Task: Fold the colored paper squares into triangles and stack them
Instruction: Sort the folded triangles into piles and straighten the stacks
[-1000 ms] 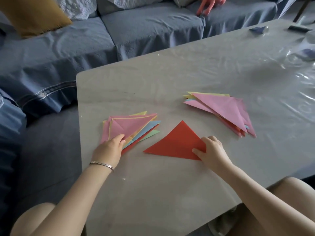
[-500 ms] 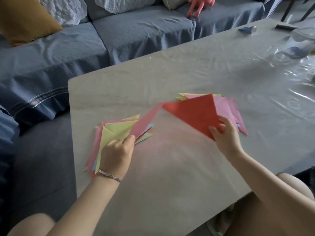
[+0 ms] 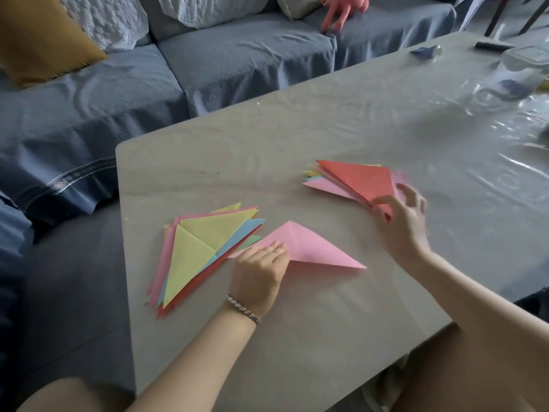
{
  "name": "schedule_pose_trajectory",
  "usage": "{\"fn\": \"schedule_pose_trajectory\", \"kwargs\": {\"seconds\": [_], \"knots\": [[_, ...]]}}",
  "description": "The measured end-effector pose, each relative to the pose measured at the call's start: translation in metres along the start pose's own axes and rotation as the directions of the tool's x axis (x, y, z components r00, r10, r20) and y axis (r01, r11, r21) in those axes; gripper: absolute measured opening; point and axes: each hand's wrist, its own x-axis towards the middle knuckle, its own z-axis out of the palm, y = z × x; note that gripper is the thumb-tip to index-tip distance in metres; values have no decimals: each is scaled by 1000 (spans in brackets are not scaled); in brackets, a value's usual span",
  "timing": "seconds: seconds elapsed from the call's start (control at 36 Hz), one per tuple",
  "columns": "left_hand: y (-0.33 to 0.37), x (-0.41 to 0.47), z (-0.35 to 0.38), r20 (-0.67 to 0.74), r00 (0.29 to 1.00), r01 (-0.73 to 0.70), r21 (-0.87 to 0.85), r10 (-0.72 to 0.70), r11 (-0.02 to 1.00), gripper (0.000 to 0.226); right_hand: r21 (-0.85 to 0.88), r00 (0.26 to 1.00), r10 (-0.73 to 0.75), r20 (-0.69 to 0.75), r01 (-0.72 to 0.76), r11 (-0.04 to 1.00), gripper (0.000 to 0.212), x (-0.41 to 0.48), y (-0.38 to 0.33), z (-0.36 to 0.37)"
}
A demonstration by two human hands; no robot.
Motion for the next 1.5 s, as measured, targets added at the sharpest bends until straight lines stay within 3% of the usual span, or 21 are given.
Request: {"fn": "schedule_pose_trajectory", "kwargs": {"seconds": [0.06,0.14,0.19,0.25,0.31,0.39,0.5,0.67,0.78,1.0,1.14,1.25,1.42,1.5], "knots": [[3,1,6,70,997,-27,-14,28,1000,17,60,981,-193,28,191,980,20,-23,-9,4],[4,-1,14,217,976,7,-26,-2,1000,34,58,871,-396,290,397,916,30,-57,-18,15],[4,-5,19,271,961,64,-32,-53,997,35,26,767,-448,458,493,870,45,-74,-21,27],[5,-9,20,301,948,114,-29,-100,993,27,-34,706,-462,537,565,824,57,-86,-21,38],[5,-17,20,281,954,115,-25,-103,993,8,-115,710,-470,524,606,787,63,-93,-21,44],[9,-25,18,328,936,164,-92,-126,982,35,-147,719,-455,525,604,784,70,-100,-25,49],[16,-36,21,419,896,244,-184,-149,952,45,-170,709,-484,514,637,752,68,-102,-25,54],[20,-39,12,515,806,384,-82,-291,920,70,-172,726,-484,488,624,762,70,-100,-23,49],[9,-47,8,505,789,432,-55,-348,900,63,-194,759,-454,467,589,785,70,-102,-19,42],[2,-64,0,452,781,502,-44,-431,864,73,-238,825,-377,420,501,832,71,-102,3,23],[1,-66,-6,419,766,492,107,-488,864,52,-285,869,-315,383,435,854,73,-100,27,7],[1,-67,-10,379,759,507,164,-529,846,50,-342,886,-281,369,410,845,71,-100,32,-1],[10,-54,-15,468,660,523,275,-588,807,49,-400,933,-166,320,292,869,74,-111,25,3],[19,-40,-13,399,728,490,266,-558,830,52,-408,938,-152,312,277,870,75,-110,24,3]]}}
